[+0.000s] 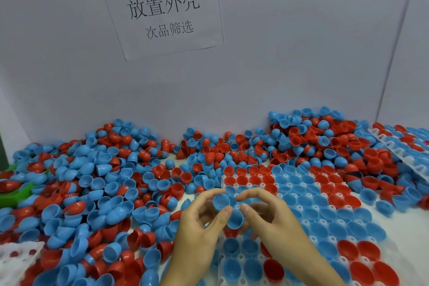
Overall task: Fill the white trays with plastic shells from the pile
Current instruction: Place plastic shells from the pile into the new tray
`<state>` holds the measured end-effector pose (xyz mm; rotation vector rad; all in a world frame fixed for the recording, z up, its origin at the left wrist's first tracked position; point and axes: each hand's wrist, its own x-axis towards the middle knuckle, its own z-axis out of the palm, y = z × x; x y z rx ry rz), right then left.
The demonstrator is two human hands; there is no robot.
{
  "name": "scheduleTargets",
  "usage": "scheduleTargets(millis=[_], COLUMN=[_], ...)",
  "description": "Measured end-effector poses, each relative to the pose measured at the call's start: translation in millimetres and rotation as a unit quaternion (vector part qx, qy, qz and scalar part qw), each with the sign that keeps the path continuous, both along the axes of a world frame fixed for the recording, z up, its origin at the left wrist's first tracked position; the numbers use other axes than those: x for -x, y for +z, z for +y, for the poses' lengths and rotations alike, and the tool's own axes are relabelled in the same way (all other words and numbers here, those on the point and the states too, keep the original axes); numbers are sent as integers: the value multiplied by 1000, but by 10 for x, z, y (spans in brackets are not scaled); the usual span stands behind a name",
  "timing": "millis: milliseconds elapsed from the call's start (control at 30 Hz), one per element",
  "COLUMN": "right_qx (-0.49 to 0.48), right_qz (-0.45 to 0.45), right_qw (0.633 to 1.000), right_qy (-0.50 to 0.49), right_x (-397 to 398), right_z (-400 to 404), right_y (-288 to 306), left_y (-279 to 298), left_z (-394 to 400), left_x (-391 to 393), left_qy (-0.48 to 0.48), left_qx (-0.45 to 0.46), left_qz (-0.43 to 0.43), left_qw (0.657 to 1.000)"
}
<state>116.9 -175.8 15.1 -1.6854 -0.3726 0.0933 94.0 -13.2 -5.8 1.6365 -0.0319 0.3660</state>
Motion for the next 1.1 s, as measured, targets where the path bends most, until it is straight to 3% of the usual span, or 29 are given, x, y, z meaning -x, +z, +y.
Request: scheduleTargets(millis=[100,333,767,967,1100], right_qx=[58,126,166,152,220], right_qz=[-119,-246,-241,-158,-134], right_qw=[991,960,954,970,956], right_qy=[-28,-38,-66,-109,-144], right_x=[27,27,-49,-72,22], right_z=[24,103,28,-276,-799], right_y=[0,-74,-96,108,221], left_y=[-38,-71,-90,-82,-89], left_z=[60,94,48,72,71], left_x=[19,11,5,17,10], left_qy=[12,-15,-38,-2,-3], left_qx=[0,28,85,101,103], left_qz=[-5,19,36,20,19], left_qw=[1000,999,995,995,995])
